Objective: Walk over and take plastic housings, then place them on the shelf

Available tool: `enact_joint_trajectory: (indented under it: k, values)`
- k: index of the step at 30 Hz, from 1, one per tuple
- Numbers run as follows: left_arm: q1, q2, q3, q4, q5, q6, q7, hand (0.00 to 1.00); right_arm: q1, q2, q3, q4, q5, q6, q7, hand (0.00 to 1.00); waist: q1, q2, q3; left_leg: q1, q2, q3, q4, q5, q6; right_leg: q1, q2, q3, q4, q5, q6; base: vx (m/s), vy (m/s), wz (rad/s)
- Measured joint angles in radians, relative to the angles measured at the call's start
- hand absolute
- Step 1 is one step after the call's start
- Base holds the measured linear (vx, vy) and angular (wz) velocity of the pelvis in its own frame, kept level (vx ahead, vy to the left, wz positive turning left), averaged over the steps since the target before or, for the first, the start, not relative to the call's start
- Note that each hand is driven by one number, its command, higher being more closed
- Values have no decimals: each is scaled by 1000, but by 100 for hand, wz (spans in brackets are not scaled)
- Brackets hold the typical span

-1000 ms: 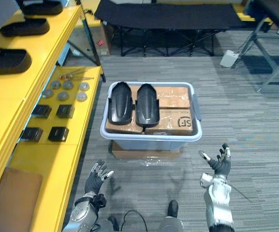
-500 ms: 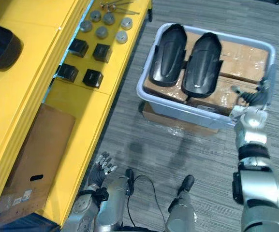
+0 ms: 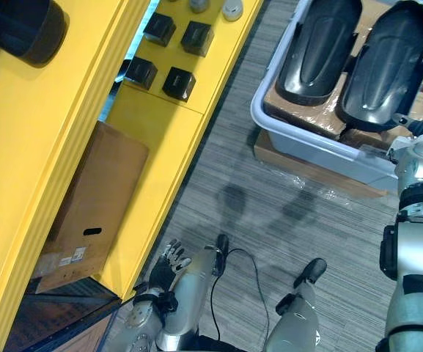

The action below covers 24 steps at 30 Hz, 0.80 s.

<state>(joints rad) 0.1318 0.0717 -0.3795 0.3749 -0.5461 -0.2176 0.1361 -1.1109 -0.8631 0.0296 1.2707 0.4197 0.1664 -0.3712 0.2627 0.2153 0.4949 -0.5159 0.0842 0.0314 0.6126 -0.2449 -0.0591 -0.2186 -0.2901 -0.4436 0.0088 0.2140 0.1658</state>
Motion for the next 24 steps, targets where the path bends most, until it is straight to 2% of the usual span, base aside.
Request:
enact_joint_trajectory:
  k: [3,4,5,9,12,14,20,24]
  values:
    - [-4,0,-37,10,-10,0,2,0,-8,-50,3,7,-2,12,-20,0,10,30,-21,-44,-14,-19,25,-4,8,-26,-10,-19,9,0,0,-77,101,13]
    - [-6,0,-38,12,-18,0,2,0,-8,-58,5,7,-2,12,-26,0,14,33,-23,-49,-16,-20,26,-5,9,-30,-12,-20,10,0,0,-61,72,7]
    - [-8,0,-44,21,-36,0,1,0,-8,-78,21,10,-3,16,-34,100,26,39,-27,-59,-19,-20,27,-5,9,-40,-15,-20,12,1,1,-73,70,3]
    - [-13,1,-67,38,-46,-13,0,0,-11,-145,45,11,-4,38,-45,100,54,57,-41,-86,-26,-20,30,-5,11,-64,-22,-23,15,-2,-3,-69,35,2]
    - [-12,3,-72,39,-68,-25,-2,0,-16,-179,68,10,-16,61,-37,100,58,62,-44,-103,-25,-23,34,-5,11,-77,-21,-26,17,-2,-3,-25,1,0]
    - [-12,4,-72,40,-75,-38,-9,0,-16,-201,73,10,-52,92,-4,100,59,62,-44,-111,-24,-25,43,-7,12,-81,-19,-26,18,0,1,-24,1,-1]
    - [-12,9,-64,38,-84,-42,-22,0,-25,-208,93,26,-122,187,83,100,72,62,-44,-115,-16,-25,63,-26,21,-78,-11,-27,18,0,0,-32,7,-3]
    - [-10,35,-64,37,-84,-41,-23,0,-45,-207,92,49,-148,228,93,100,83,61,-43,-114,-14,-34,64,-27,21,-67,-8,-50,17,0,0,-45,-6,5]
